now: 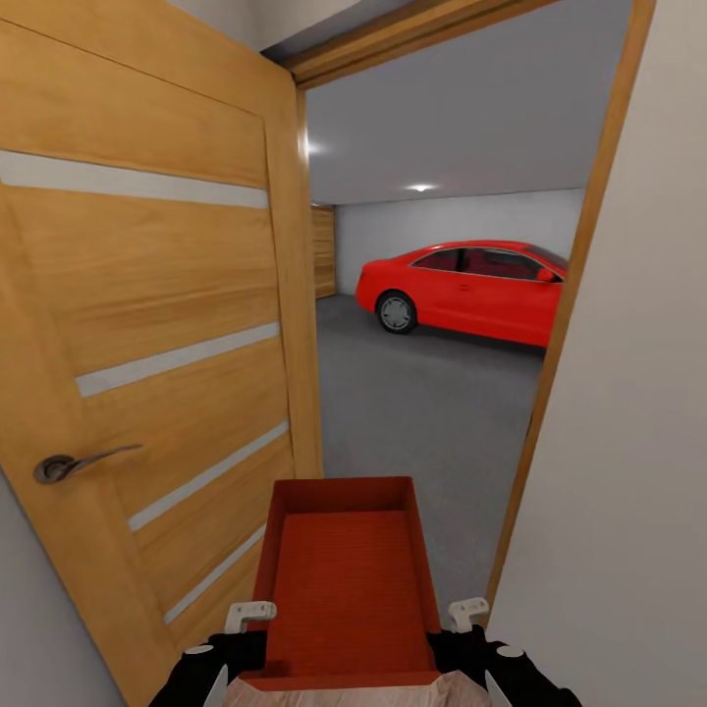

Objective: Move the two storage containers from the living room to the garage. In the garage, place one container on the floor and stack the other container on top of it (either order is fine).

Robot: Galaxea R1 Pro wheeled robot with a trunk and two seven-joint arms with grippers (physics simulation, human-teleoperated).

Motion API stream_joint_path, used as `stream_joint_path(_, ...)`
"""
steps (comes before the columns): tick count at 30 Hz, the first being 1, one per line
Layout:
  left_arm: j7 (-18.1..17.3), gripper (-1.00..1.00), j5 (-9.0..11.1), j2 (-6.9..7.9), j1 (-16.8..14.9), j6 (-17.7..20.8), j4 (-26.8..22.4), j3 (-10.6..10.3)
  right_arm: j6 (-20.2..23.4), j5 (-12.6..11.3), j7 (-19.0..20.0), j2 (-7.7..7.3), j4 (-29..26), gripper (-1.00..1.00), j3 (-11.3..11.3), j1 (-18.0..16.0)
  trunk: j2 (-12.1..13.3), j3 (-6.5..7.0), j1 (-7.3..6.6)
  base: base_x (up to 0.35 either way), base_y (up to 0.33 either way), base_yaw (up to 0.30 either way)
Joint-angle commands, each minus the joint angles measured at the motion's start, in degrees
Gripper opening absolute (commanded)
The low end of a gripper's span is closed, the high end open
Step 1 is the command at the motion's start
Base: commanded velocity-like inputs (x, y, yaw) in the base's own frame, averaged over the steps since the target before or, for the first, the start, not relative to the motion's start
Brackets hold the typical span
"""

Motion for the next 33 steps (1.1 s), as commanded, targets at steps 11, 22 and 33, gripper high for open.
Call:
stream_joint_path(11, 1.1, -1.00, -1.5, 1.40, 0.0, 0.3, 0.0, 0.5, -2.0, -0.3, 5.3, -0.04, -0.3, -1.00, 1.1, 0.0, -0.1, -0.11, 0.02, 0.000, 0.000, 0.000)
stream_joint_path(22, 1.1, -1.00, -1.5, 1.33, 0.0, 0.3, 0.0, 0.5, -2.0, -0.5, 5.3, -0.04, -0.3, -1.00, 1.1, 0.0, -0.1, -0.11, 0.02, 0.000, 0.000, -0.104)
stream_joint_path(33, 1.1, -1.00, -1.5, 1.31, 0.0, 0.3, 0.0, 0.5, -2.0, -0.4, 5.4, -0.04, -0.3, -1.00, 1.1, 0.0, -0.1, -0.11, 0.02, 0.000, 0.000, -0.272)
